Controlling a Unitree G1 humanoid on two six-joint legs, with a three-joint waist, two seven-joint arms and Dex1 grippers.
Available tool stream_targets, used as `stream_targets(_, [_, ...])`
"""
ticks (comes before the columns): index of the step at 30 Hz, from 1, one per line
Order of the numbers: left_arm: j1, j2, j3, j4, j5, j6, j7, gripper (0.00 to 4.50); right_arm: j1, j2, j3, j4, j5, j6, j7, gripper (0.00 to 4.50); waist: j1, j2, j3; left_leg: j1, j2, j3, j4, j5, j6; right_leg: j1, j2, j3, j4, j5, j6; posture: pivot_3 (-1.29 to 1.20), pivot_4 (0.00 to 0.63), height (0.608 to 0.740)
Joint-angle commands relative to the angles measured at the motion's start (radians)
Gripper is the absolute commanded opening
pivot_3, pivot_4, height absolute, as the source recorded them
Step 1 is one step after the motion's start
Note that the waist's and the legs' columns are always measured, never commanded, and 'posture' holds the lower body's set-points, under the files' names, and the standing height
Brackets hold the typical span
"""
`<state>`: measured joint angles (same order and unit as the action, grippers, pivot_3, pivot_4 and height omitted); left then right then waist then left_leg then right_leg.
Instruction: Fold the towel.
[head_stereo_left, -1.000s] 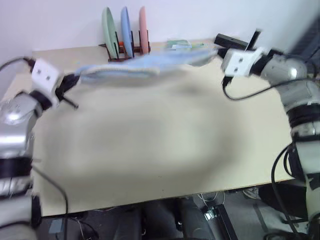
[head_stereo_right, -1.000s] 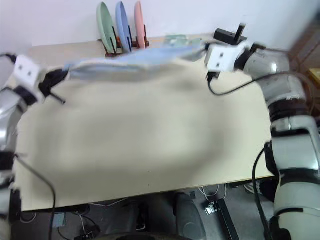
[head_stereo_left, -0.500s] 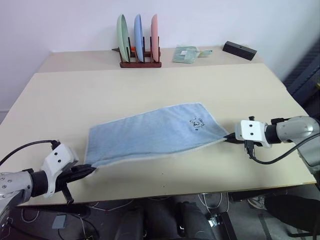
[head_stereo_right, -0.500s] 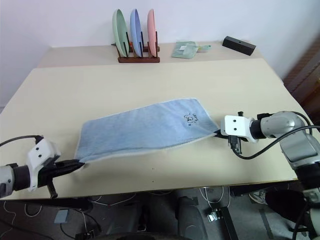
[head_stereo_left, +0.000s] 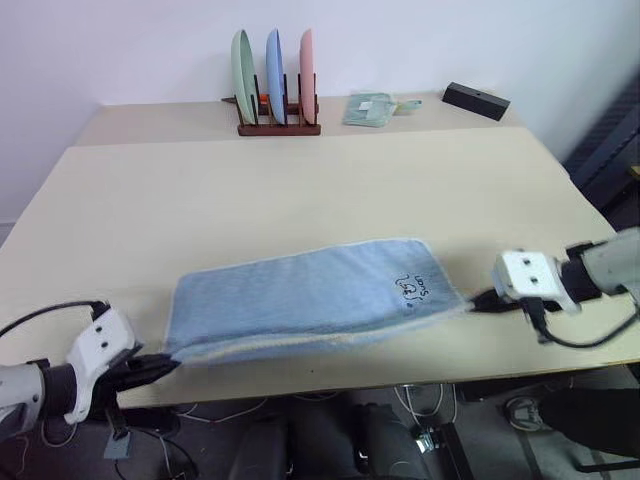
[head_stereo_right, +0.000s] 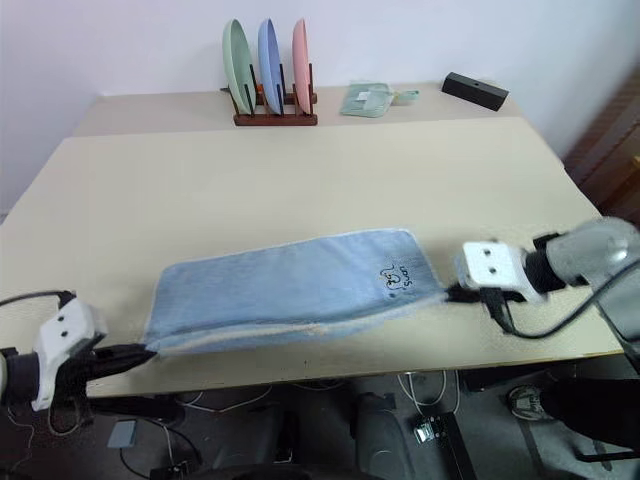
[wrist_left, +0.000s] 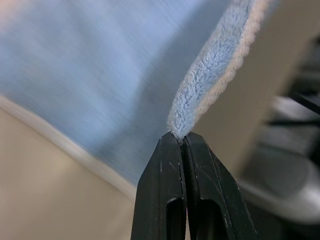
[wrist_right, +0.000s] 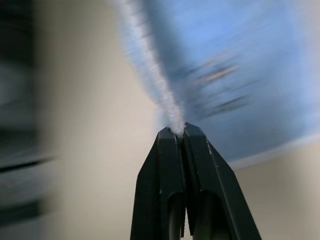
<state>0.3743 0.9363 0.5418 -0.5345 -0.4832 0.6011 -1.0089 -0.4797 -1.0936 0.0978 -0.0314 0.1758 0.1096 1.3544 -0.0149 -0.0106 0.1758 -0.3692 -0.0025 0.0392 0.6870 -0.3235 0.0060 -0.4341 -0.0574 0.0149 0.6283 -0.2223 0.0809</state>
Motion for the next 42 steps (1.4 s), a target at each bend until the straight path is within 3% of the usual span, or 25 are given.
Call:
stream_targets(1, [-0.056, -0.002, -0.015, 0.05, 0.007, -0.014, 0.03, 0.0, -0.091, 0.051, 0.036, 0.09, -0.07, -0.067, -0.027, 0.04, 0.002, 0.0, 0.0, -0.001, 0.0, 0.0, 0.0, 0.0, 0.0, -0.001, 0.0, 0.0, 0.0, 0.0, 0.0, 0.0, 0.15, 0.74])
stream_targets(7, [-0.25, 0.002, -0.133, 0.227, 0.085, -0.099, 0.065, 0.0, -0.319, 0.208, 0.131, 0.424, -0.218, -0.259, -0.099, 0.04, 0.002, 0.0, 0.0, -0.004, -0.001, 0.001, -0.001, 0.0, 0.0, -0.004, -0.003, 0.0, 0.0, 0.002, 0.004, 0.0, 0.15, 0.74])
stream_targets(13, [-0.394, -0.019, -0.236, 0.377, 0.144, -0.157, 0.097, 0.0, -0.428, 0.289, 0.172, 0.689, -0.302, -0.407, -0.145, 0.04, -0.001, 0.0, 0.0, -0.004, -0.002, 0.001, -0.001, 0.0, 0.0, -0.005, -0.004, 0.0, 0.001, 0.003, 0.004, 0.0, 0.15, 0.74])
stream_targets(28, [-0.456, -0.08, -0.333, 0.501, 0.168, -0.181, 0.096, 0.0, -0.441, 0.345, 0.163, 0.842, -0.348, -0.505, -0.225, 0.04, -0.005, 0.0, 0.0, -0.004, -0.001, 0.002, -0.002, 0.0, 0.0, -0.006, -0.006, 0.0, 0.002, 0.003, 0.005, 0.0, 0.15, 0.74])
stream_targets(32, [-0.458, -0.081, -0.32, 0.55, 0.221, -0.238, 0.145, 1.28, -0.47, 0.349, 0.153, 0.872, -0.383, -0.538, -0.34, 1.27, -0.006, 0.0, 0.0, -0.004, -0.001, 0.002, -0.002, 0.0, 0.0, -0.006, -0.007, 0.0, 0.002, 0.003, 0.005, 0.0, 0.15, 0.74])
stream_targets(35, [-0.488, -0.094, -0.294, 0.607, 0.278, -0.316, 0.248, 2.83, -0.48, 0.32, 0.14, 0.868, -0.406, -0.552, -0.413, 2.78, -0.006, 0.0, 0.0, -0.004, -0.001, 0.002, -0.002, 0.0, 0.0, -0.007, -0.007, 0.001, 0.002, 0.003, 0.004, 0.0, 0.15, 0.74])
stream_targets(36, [-0.499, -0.104, -0.28, 0.616, 0.282, -0.325, 0.281, 3.29, -0.476, 0.307, 0.133, 0.861, -0.411, -0.557, -0.43, 2.79, -0.004, 0.0, 0.0, -0.004, -0.001, 0.002, -0.002, 0.0, 0.0, -0.007, -0.007, 0.0, 0.002, 0.003, 0.004, 0.0, 0.15, 0.74])
stream_targets(42, [-0.432, -0.174, -0.16, 0.443, 0.168, -0.299, 0.315, 3.29, -0.332, 0.203, 0.026, 0.67, -0.295, -0.425, -0.377, 2.79, -0.001, 0.0, 0.0, -0.006, -0.001, 0.002, -0.002, 0.0, 0.0, -0.007, -0.009, 0.001, 0.001, 0.003, 0.005, 0.0, 0.15, 0.74])
